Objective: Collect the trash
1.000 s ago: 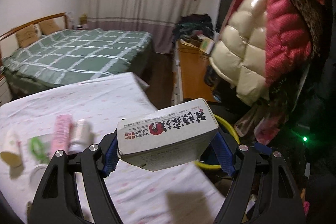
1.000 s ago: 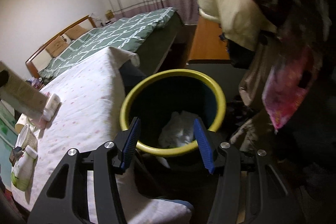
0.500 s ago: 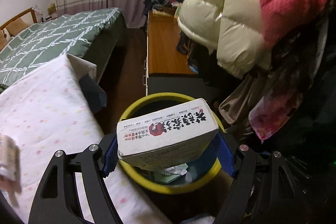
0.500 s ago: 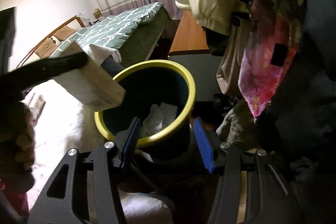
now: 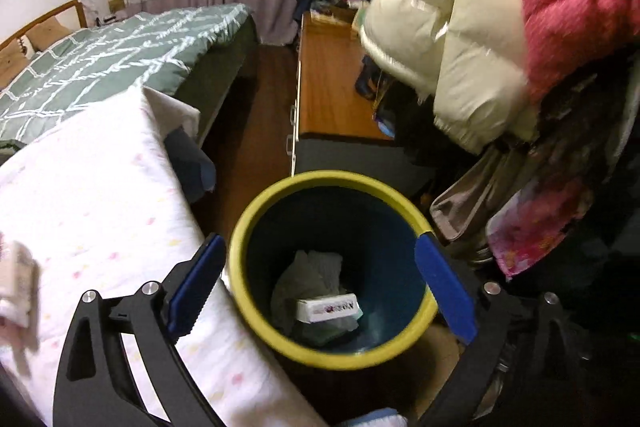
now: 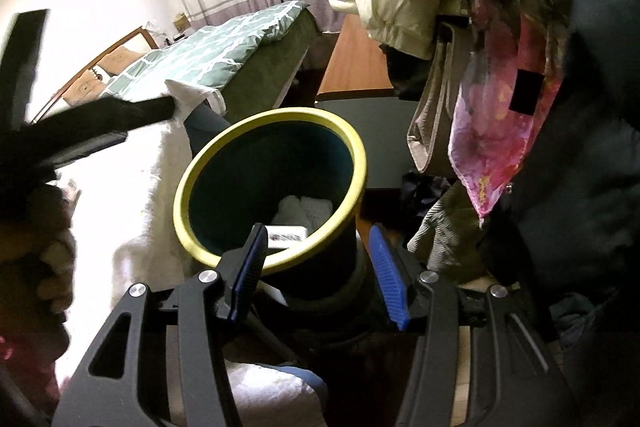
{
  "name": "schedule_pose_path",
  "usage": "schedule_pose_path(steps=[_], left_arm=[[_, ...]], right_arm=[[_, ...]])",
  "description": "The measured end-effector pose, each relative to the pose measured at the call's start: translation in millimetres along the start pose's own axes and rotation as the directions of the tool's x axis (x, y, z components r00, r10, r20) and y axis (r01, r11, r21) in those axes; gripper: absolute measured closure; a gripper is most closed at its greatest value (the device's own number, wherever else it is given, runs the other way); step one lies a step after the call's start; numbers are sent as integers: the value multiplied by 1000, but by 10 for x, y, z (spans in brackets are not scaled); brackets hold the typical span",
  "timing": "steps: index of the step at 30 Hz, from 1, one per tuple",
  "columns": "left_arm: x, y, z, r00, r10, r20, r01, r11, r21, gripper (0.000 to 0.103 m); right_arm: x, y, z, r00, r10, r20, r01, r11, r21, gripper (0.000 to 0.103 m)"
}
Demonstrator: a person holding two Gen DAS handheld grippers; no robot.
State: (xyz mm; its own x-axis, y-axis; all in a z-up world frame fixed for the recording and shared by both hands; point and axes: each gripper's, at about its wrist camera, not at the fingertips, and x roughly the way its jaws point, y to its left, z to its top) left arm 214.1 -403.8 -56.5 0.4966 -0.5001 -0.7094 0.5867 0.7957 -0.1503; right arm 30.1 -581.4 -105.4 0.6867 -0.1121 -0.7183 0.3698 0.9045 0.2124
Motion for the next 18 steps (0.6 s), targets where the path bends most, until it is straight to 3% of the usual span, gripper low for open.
schedule_pose_path(steps=[5,10,18], left_arm=[[-691,152,-115,997,15,73,-14,1000,-20,5],[-1412,482,-361,985,95,144,-87,994,-65,5],[-2450,1227,-992,934,297,201,-260,947,-191,5]], right_arm=[[-7,188,-35,1000,18,-5,-18,999,-32,52],[-46,408,-74,999,42,-5,-43,997,-67,52],[-99,986,-172,994,109,-25,-112,981,-161,51]])
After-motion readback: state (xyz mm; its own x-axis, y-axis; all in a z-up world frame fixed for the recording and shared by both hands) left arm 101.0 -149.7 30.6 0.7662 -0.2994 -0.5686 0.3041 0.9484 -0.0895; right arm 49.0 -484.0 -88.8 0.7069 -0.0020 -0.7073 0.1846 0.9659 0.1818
